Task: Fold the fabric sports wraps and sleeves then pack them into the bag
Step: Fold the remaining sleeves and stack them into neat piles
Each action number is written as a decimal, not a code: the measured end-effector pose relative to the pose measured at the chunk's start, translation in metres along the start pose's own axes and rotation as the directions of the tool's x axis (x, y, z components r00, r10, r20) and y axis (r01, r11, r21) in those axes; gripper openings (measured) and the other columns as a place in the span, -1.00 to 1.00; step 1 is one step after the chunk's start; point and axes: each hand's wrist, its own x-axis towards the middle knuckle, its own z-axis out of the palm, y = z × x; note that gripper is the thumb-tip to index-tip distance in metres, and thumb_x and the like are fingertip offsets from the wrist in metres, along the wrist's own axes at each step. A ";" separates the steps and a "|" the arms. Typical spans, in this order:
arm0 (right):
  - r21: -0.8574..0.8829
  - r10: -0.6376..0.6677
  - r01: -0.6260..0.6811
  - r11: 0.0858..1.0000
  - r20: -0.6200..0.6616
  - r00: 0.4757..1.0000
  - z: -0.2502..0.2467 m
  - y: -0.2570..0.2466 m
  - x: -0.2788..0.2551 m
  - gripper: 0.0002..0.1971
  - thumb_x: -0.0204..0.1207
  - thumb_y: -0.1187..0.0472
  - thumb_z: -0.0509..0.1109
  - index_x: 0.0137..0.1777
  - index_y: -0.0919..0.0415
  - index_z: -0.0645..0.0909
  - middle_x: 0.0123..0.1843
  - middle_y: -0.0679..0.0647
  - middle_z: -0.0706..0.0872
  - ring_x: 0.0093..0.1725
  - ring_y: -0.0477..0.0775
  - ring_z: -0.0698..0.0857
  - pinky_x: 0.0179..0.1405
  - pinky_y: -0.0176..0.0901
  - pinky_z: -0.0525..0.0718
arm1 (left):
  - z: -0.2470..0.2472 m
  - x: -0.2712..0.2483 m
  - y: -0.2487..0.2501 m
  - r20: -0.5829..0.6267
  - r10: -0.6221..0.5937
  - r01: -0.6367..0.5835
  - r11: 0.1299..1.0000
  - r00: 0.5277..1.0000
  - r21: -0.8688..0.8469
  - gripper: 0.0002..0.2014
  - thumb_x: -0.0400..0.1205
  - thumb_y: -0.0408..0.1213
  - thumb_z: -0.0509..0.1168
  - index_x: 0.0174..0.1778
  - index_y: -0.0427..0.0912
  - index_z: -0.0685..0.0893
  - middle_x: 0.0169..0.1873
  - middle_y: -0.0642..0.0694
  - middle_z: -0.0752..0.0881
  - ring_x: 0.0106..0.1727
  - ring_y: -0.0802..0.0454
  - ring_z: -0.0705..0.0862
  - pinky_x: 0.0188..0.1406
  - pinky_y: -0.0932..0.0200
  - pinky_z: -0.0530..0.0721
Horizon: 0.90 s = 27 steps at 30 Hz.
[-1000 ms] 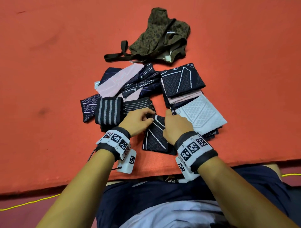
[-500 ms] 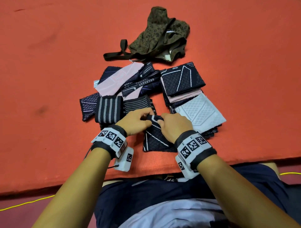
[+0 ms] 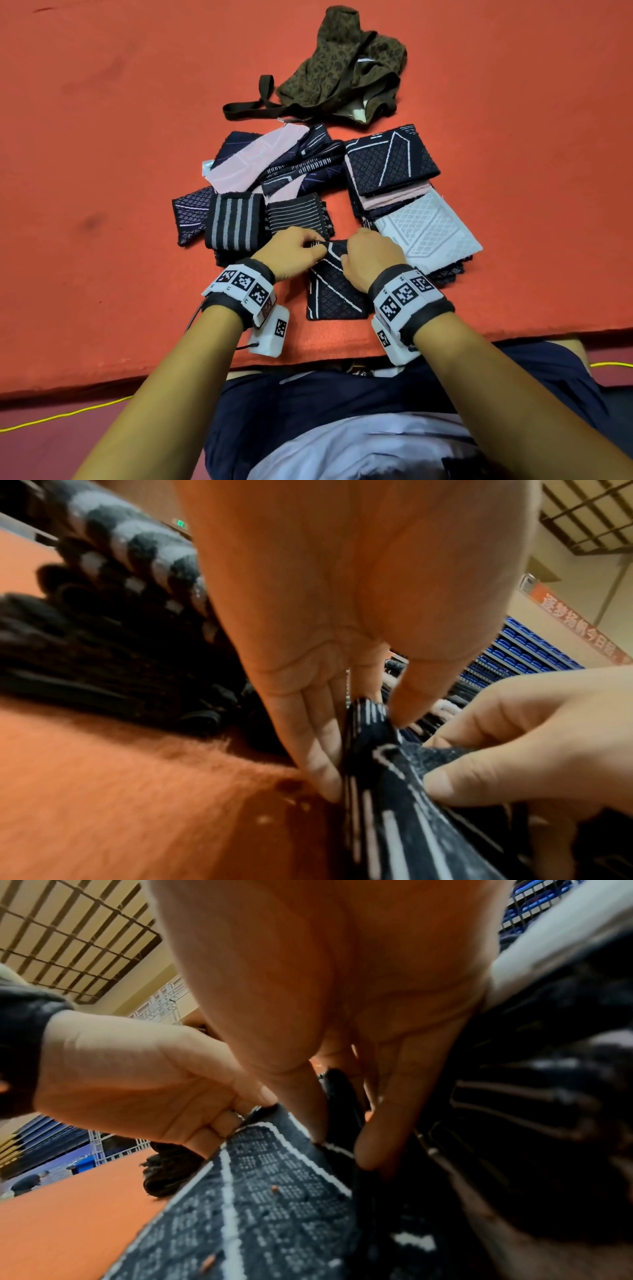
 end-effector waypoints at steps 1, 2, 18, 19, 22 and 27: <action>-0.004 0.005 -0.005 1.000 0.006 1.000 -0.001 0.000 0.001 -0.72 0.70 0.19 0.26 0.28 0.33 0.60 0.32 0.21 0.60 0.25 0.32 0.67 0.12 0.06 0.60 | 0.001 0.000 -0.001 -0.010 0.005 -0.005 1.000 1.000 -0.013 -0.84 0.69 -0.22 0.28 0.03 -0.02 0.77 -0.14 0.02 0.80 -0.26 0.20 0.67 0.12 0.02 0.75; -0.004 0.012 -0.012 1.000 0.008 1.000 -0.002 0.001 0.003 -0.72 0.70 0.18 0.27 0.27 0.34 0.59 0.30 0.22 0.62 0.24 0.32 0.67 0.09 0.05 0.60 | 0.002 0.000 -0.003 -0.020 0.006 -0.007 1.000 1.000 -0.023 -0.84 0.70 -0.25 0.27 0.06 -0.03 0.77 -0.14 0.03 0.79 -0.26 0.23 0.66 0.13 0.03 0.74; 0.014 0.001 -0.001 1.000 -0.037 0.999 0.008 0.011 0.016 -0.69 0.70 0.03 0.31 0.22 0.29 0.62 0.27 0.17 0.62 0.21 0.28 0.67 0.01 0.00 0.56 | 0.016 -0.001 -0.018 -0.140 0.030 -0.024 0.999 0.990 0.047 -0.83 0.73 -0.22 0.28 0.18 -0.03 0.74 0.14 -0.01 0.77 0.20 0.03 0.66 0.30 0.19 0.52; 0.018 0.001 0.000 1.000 -0.038 0.999 0.009 0.012 0.017 -0.68 0.70 0.03 0.31 0.23 0.29 0.61 0.28 0.17 0.60 0.22 0.28 0.67 0.03 0.01 0.57 | 0.016 -0.001 -0.018 -0.143 0.028 -0.024 0.999 0.989 0.030 -0.84 0.73 -0.21 0.28 0.16 -0.03 0.73 0.12 -0.01 0.77 0.19 0.04 0.67 0.30 0.17 0.53; 0.029 -0.007 0.007 1.000 -0.033 0.999 0.013 0.015 0.020 -0.62 0.68 -0.01 0.33 0.28 0.30 0.60 0.31 0.16 0.58 0.23 0.26 0.66 0.05 0.03 0.60 | 0.019 -0.001 -0.022 -0.144 0.006 -0.014 0.998 0.990 -0.056 -0.91 0.70 -0.19 0.33 0.05 0.01 0.73 -0.04 0.06 0.77 -0.02 0.10 0.68 0.22 0.08 0.63; 0.126 -0.016 0.022 0.992 -0.052 0.999 0.016 0.021 0.023 -0.72 0.58 -0.05 0.41 0.03 0.19 0.61 0.16 0.12 0.67 0.09 0.19 0.69 -0.08 -0.09 0.56 | 0.015 -0.008 -0.017 -0.065 -0.069 0.040 0.925 0.995 -0.377 -0.93 0.65 -0.32 0.39 -0.15 -0.18 0.69 -0.17 -0.14 0.73 -0.12 0.02 0.66 0.00 -0.01 0.72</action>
